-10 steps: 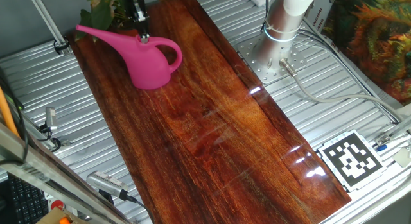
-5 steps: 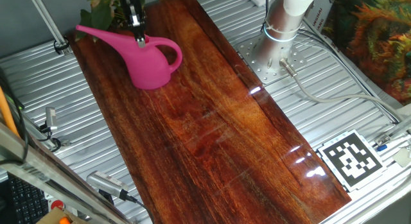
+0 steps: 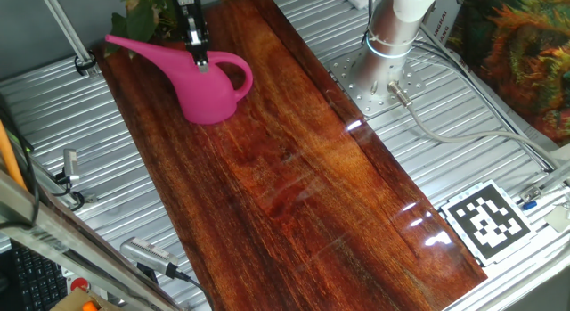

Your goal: Water the plant

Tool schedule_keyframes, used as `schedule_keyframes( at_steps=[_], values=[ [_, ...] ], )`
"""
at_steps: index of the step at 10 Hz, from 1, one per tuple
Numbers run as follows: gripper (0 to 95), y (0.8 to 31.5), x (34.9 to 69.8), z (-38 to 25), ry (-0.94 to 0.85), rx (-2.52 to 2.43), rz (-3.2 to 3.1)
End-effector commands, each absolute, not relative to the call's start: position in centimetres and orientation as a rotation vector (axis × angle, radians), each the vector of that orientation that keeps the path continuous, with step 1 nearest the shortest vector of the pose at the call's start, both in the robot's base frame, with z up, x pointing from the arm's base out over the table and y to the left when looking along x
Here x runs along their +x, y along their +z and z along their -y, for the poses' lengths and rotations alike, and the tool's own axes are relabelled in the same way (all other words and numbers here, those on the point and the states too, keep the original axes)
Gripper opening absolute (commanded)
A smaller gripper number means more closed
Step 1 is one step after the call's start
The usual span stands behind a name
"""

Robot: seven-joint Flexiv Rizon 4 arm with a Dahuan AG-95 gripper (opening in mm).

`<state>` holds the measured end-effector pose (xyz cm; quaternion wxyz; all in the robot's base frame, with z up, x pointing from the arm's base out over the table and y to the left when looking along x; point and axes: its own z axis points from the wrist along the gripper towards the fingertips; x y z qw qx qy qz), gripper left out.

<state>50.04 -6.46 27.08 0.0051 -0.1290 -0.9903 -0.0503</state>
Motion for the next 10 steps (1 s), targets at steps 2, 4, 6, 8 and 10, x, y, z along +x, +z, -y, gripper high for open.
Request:
schedule_keyframes(
  at_steps=[2,4,6,8,10],
  values=[
    [38.0,27.2,50.17,6.49,-0.08,0.223,3.12],
    [38.0,27.27,50.3,6.48,-0.062,0.996,3.037],
    [19.0,27.27,50.38,6.46,-0.04,1.724,2.694],
    [19.0,27.29,50.38,6.46,-0.023,2.22,2.313],
    [19.0,27.31,50.43,6.47,-0.013,2.478,2.063]
  ],
)
